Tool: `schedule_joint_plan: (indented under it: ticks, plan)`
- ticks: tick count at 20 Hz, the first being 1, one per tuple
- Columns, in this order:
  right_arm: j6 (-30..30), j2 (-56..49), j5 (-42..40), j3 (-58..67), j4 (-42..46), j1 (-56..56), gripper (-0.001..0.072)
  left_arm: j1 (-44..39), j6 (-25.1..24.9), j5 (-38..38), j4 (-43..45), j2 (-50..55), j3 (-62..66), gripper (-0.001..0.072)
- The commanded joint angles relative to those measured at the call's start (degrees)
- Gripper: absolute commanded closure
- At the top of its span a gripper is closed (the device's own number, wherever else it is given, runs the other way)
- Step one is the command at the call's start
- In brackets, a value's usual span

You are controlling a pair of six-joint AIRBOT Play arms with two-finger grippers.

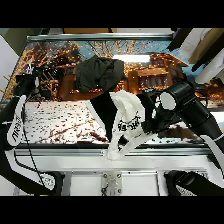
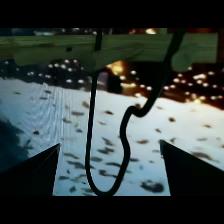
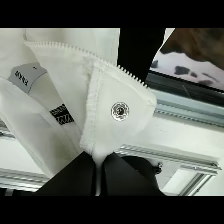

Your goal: Fold the clothes and pants, and hang the long-sleeved shirts on hangers.

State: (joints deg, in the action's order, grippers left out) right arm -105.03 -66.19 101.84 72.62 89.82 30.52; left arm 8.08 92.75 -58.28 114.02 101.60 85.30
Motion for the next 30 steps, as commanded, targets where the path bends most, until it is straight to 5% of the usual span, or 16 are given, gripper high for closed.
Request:
schedule_joint_plan:
  ticks: [1,11,13,15,17,23,30]
  plan:
    - [0.02,-0.02,0.02,-0.02,-0.04,0.04,0.0691,0.17,0.72,0.37,3.52,4.85,2.27,0.0017]
    - [0.02,-0.02,0.02,-0.02,-0.04,0.04,0.0691,0.72,3.28,3.02,3.41,7.43,2.21,0.003]
    - [0.02,-0.02,0.02,-0.02,-0.04,0.04,0.0691,0.74,3.28,2.78,3.41,7.45,2.19,0.0268]
    - [0.0,-0.02,0.02,-0.02,-0.04,0.04,0.0691,0.72,3.28,2.78,3.43,7.43,2.21,0.0421]
    - [0.02,-0.02,0.02,-0.02,-0.04,0.04,0.0691,0.72,3.26,2.86,3.43,7.43,2.21,0.0675]
    - [0.02,-0.02,0.02,-0.02,-0.04,0.04,0.0691,0.7,3.13,2.19,3.5,6.12,2.25,0.0695]
    - [0.02,-0.02,0.02,-0.02,-0.04,0.04,0.0691,-1.05,0.5,-1.99,3.21,-7.17,2.19,0.0695]
